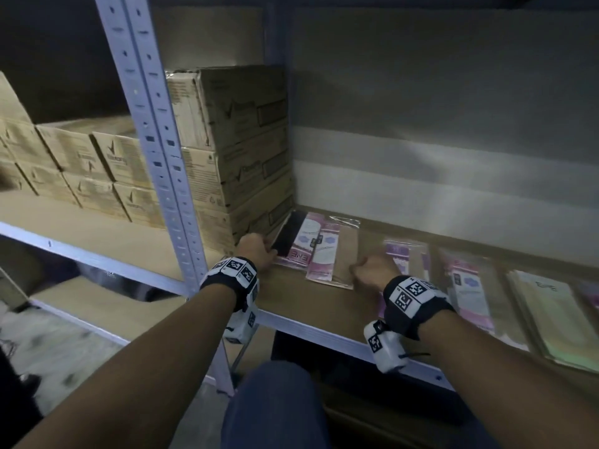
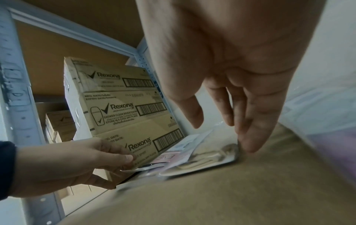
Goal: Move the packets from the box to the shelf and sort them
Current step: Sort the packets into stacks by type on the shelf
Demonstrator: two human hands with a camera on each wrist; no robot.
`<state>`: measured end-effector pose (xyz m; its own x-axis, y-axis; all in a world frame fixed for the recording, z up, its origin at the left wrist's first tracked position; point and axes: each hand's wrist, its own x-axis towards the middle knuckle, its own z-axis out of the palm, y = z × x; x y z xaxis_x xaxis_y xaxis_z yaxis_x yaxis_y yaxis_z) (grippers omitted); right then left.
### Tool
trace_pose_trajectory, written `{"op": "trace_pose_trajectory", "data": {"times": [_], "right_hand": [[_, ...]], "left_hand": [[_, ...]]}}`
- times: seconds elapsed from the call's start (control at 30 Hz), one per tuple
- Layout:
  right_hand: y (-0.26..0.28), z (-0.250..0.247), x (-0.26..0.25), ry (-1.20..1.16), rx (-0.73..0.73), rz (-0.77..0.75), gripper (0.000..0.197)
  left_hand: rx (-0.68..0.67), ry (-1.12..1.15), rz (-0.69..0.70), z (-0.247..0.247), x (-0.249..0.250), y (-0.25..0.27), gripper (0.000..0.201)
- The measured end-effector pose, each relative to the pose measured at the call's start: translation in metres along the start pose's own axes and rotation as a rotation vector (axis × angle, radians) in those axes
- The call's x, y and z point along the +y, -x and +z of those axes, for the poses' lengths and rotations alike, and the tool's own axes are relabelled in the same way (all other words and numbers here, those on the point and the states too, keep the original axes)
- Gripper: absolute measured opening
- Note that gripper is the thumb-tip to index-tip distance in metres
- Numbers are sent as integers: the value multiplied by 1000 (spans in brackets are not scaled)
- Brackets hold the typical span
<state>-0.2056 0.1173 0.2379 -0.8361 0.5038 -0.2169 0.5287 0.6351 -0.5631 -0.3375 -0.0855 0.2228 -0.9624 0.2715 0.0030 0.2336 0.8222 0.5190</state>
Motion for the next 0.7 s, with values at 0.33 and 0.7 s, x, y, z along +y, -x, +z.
{"op": "trace_pose_trajectory", "data": {"times": [0.33, 0.7], "right_hand": [[-22, 22, -10, 17, -68, 112, 30], [-13, 12, 0, -451, -47, 175, 16]], "left_hand": [[-117, -27, -93, 4, -4, -22, 44], [4, 254, -143, 6, 6, -19, 28]]}}
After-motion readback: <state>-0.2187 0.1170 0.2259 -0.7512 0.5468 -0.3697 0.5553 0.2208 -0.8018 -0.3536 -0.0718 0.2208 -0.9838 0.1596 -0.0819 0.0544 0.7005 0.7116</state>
